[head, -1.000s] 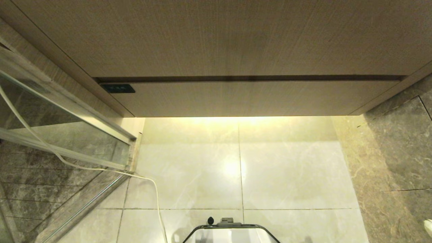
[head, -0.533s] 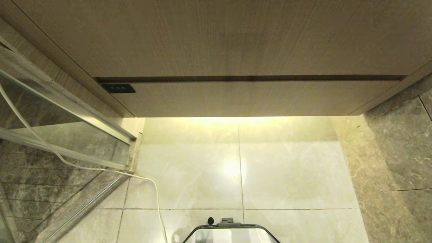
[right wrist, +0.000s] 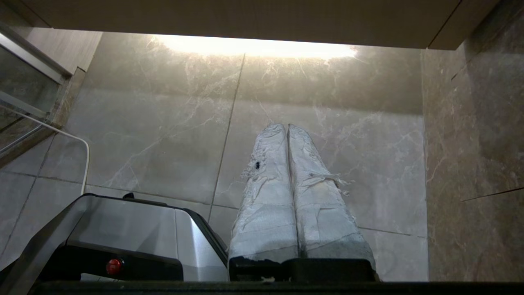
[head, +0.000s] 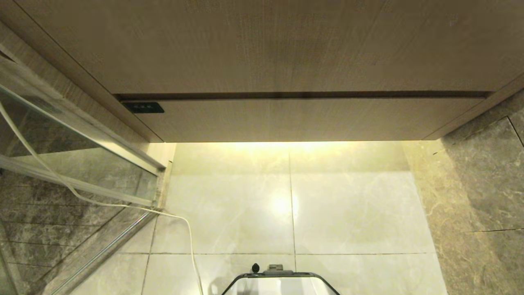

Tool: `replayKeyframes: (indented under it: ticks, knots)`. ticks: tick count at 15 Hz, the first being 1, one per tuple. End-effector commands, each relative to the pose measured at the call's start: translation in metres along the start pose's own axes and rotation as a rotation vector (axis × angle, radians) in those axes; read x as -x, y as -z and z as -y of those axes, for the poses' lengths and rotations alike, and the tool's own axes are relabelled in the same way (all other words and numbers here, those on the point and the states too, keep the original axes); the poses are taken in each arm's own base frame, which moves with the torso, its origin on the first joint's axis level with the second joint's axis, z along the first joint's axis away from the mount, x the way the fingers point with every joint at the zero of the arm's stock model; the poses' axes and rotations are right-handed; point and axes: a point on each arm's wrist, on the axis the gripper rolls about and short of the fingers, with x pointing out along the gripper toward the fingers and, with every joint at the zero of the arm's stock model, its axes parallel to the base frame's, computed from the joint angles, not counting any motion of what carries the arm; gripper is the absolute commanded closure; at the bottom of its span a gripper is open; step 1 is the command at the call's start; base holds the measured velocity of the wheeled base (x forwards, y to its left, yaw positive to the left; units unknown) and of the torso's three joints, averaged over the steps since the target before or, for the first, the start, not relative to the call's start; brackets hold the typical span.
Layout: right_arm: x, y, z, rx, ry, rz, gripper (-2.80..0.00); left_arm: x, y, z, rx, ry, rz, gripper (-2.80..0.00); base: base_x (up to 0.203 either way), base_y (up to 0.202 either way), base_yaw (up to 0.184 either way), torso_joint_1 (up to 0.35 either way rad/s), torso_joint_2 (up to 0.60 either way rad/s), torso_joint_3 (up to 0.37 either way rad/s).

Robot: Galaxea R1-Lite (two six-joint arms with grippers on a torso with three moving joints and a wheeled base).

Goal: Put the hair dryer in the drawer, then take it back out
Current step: Pull open the drawer

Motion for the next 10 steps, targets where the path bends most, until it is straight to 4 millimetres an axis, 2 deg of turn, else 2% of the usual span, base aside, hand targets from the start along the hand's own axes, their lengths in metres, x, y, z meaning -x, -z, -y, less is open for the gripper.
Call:
replayKeyframes:
  ticks: [1,7,9,10]
  knots:
    - [0.001,0.012,0.0,0.0,0.0,-0.002,0.0,0.0,0.0,0.0,0.0,0.001,-0.002,0.0,0.0,0.0,0.0,0.0,0.0,0.0]
    - [0.001,0.012,0.0,0.058,-0.003,-0.02,0.0,0.0,0.0,0.0,0.0,0.0,-0.002,0.0,0.0,0.0,0.0,0.0,0.0,0.0]
    - [0.005,-0.003,0.0,0.05,-0.006,0.029,0.0,0.0,0.0,0.0,0.0,0.0,-0.002,0.0,0.0,0.0,0.0,0.0,0.0,0.0]
    - [0.011,-0.023,0.0,0.042,-0.018,0.084,0.0,0.0,0.0,0.0,0.0,0.0,-0.002,0.0,0.0,0.0,0.0,0.0,0.0,0.0]
